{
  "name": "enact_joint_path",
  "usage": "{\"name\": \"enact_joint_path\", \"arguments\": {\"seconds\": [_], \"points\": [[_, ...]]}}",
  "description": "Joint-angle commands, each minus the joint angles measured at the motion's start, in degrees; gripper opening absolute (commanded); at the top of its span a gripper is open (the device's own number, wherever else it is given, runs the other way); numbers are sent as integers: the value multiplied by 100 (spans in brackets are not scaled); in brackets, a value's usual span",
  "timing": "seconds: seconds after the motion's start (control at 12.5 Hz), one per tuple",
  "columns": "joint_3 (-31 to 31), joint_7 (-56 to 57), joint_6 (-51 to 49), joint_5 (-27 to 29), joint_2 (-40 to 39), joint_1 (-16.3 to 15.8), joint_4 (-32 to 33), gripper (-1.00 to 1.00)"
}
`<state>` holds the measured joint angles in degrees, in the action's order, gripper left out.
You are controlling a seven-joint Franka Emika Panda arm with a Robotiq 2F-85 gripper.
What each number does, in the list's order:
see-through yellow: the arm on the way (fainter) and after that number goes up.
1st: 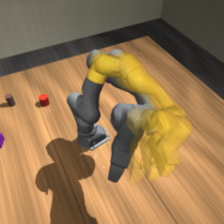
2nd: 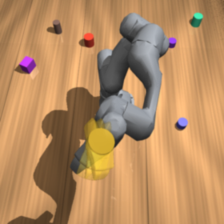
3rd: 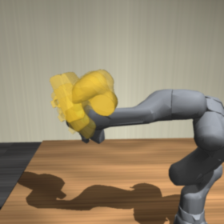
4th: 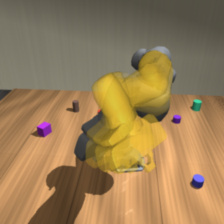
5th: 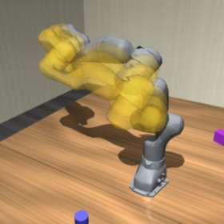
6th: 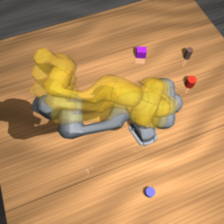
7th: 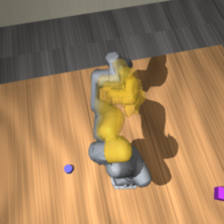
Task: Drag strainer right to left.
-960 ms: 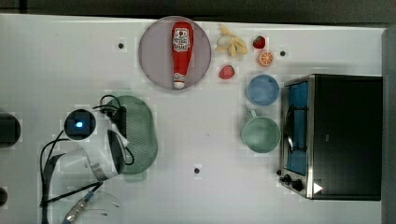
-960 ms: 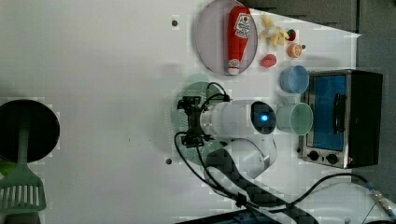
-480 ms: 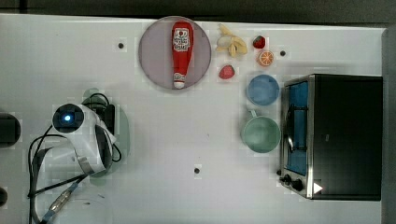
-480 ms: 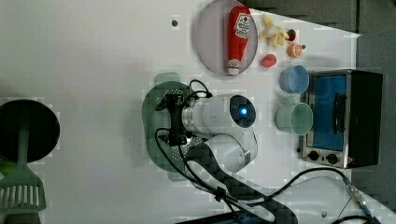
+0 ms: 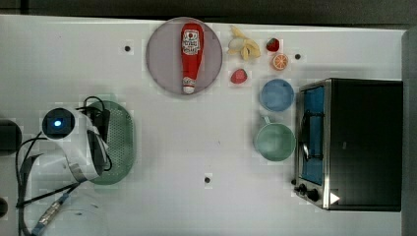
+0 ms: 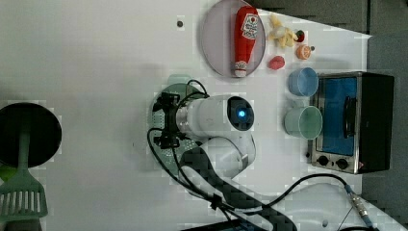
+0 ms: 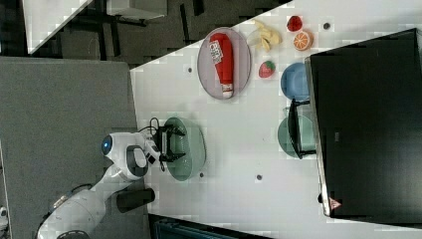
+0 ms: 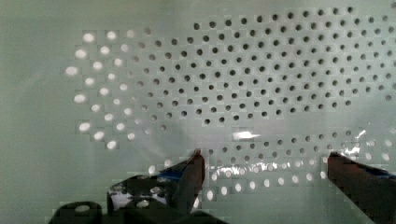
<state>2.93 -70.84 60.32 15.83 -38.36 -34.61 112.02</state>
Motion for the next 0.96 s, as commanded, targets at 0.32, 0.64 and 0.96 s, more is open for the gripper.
{"name": "enact_joint_path", "arguments": {"seconds": [0.32,0.64,0.96], "points": [[110,-481,42,-18,-288,-418,-612,100],[-189,15,-263,-92,137,-447,-595,100],[-1000,2149,-1879,-102,1540,-383,-592,100]]}}
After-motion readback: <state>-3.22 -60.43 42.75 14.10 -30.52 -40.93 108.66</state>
